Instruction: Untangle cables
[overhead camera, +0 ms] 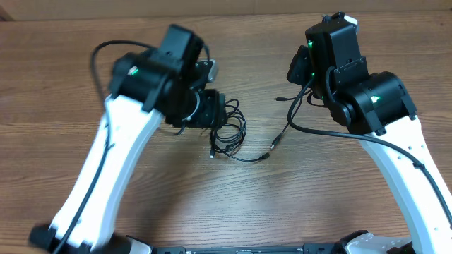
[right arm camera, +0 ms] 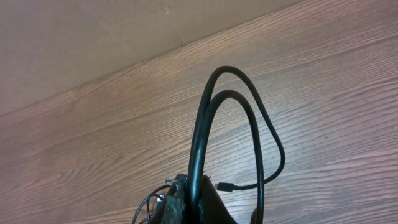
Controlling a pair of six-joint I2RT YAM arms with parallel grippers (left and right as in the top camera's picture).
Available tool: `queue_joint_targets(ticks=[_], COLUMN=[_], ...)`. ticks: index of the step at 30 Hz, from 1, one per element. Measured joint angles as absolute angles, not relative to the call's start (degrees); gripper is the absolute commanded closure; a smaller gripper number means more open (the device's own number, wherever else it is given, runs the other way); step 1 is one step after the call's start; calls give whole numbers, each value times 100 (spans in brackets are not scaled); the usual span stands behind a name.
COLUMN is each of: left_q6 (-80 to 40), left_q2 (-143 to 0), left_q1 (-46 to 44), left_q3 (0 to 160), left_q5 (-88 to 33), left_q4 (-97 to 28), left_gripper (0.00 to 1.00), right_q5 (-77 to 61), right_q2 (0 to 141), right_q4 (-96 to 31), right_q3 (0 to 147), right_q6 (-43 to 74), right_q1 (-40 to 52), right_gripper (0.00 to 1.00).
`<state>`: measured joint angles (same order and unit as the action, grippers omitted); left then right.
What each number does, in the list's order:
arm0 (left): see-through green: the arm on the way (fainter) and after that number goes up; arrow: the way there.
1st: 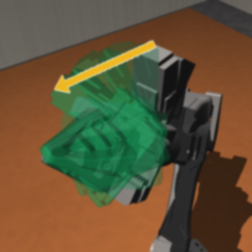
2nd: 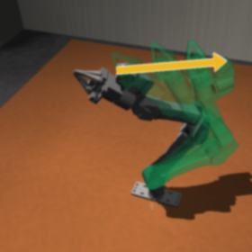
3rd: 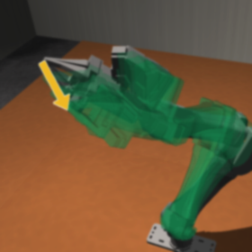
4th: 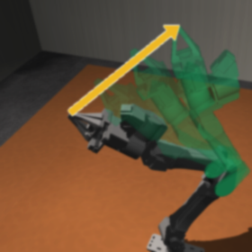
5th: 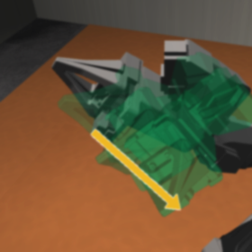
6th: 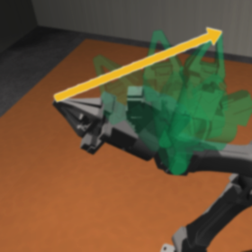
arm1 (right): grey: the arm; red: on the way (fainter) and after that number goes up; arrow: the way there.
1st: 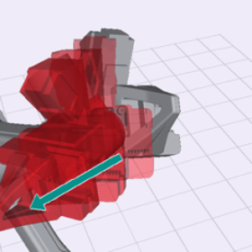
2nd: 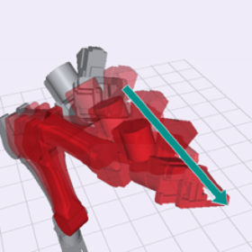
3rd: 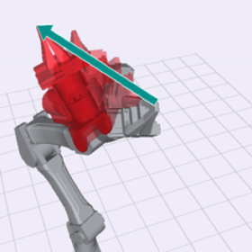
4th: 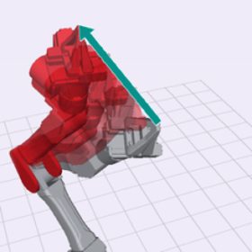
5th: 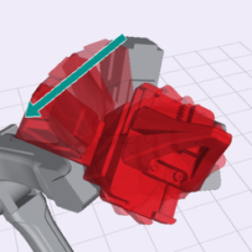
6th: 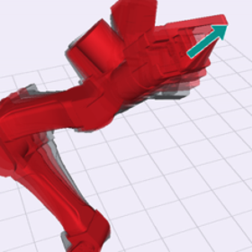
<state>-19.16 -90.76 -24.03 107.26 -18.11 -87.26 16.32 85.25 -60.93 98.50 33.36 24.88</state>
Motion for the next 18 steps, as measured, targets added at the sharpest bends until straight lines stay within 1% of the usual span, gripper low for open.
queue_joint_targets(ticks=[8, 15, 17, 18], left_q6=[-2171, -2285, -2298, -2311], left_q2=[-7553, -7317, -7325, -7325], left_q1=[-2403, -2403, -2403, -2403], left_q3=[10733, 10731, 10713, 10691], left_q5=[-1262, -1122, -1105, -1103], left_q4=[-9686, -9688, -9688, -9682], left_gripper=[28, 23, 18, 12], right_q5=[1629, 1629, 1629, 1629], right_q2=[8525, 8525, 8525, 8525], right_q4=[-6090, -6090, -6086, -6080], right_q3=[9850, 9850, 9850, 9850], right_q6=[3334, 3336, 3336, 3339], right_q1=[2488, 2488, 2488, 2491], right_gripper=[96, 96, 96, 96])
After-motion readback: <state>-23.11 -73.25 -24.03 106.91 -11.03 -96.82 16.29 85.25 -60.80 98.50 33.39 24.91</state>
